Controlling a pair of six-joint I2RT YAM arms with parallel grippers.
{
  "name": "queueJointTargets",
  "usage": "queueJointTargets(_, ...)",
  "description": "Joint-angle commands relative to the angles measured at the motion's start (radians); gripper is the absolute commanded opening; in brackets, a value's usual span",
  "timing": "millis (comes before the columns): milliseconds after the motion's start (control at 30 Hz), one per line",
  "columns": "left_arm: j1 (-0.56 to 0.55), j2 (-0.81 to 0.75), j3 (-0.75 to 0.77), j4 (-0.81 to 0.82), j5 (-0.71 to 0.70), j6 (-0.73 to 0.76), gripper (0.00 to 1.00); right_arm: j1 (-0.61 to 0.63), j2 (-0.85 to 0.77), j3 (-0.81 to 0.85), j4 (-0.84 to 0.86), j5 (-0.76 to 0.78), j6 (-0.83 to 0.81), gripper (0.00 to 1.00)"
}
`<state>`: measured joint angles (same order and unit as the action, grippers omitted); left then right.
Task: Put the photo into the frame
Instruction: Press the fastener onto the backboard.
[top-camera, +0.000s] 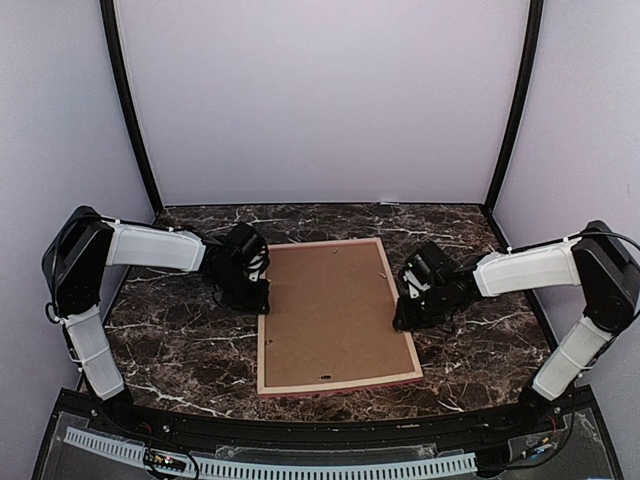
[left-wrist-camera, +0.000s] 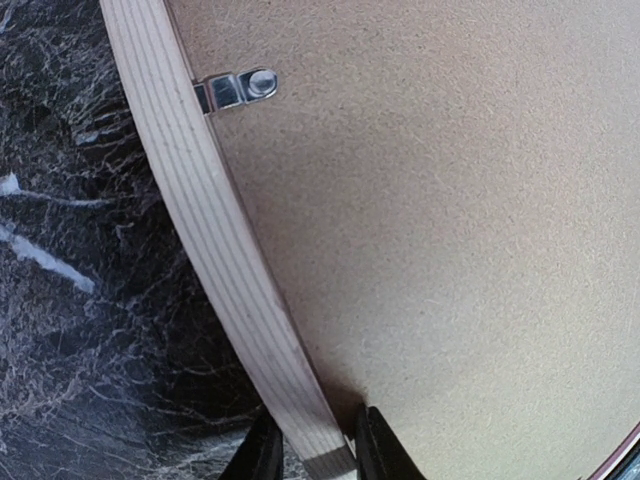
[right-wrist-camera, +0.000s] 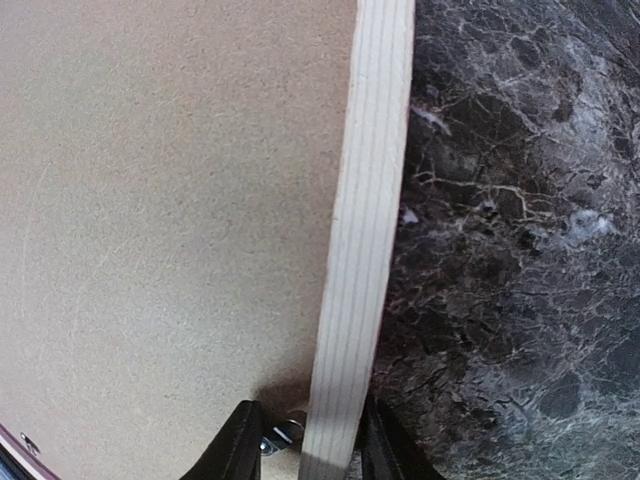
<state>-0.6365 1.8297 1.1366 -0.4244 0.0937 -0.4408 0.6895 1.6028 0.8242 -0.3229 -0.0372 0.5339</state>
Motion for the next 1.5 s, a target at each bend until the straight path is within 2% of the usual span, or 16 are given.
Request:
queueJointTargets(0,0.000,0.009,-0.004,-0.014,-0.002,0.024,0.26,0.007,0.023,0.003,-0.001,0.004,0.002,0.33)
queueJointTargets(500,0.000,-0.007,-0.015,-0.026,-0.016,0.027,0.25,-0.008,0.096,0.017,-0.027,-0.058,-0.009,0.25)
queueJointTargets(933,0.000,-0.012,-0.030,-0.023,-0.033,0.009,0.25,-0.038,0.077,0.021,-0.070,-0.124,-0.096,0.20)
queueJointTargets(1033,0.000,-0.012,-0.030,-0.018,-0.031,0.002,0.25,-0.054,0.061,0.022,-0.061,-0.158,-0.110,0.23)
queueJointTargets(1167,0.000,-0.013,-0.028,-0.014,-0.031,-0.004,0.25,-0.073,0.040,0.032,-0.049,-0.185,-0.112,0.35)
queueJointTargets(1467,-0.001,-0.016,-0.030,0.000,-0.025,-0.011,0.26,-0.078,-0.020,0.018,-0.052,-0.123,-0.104,0.53)
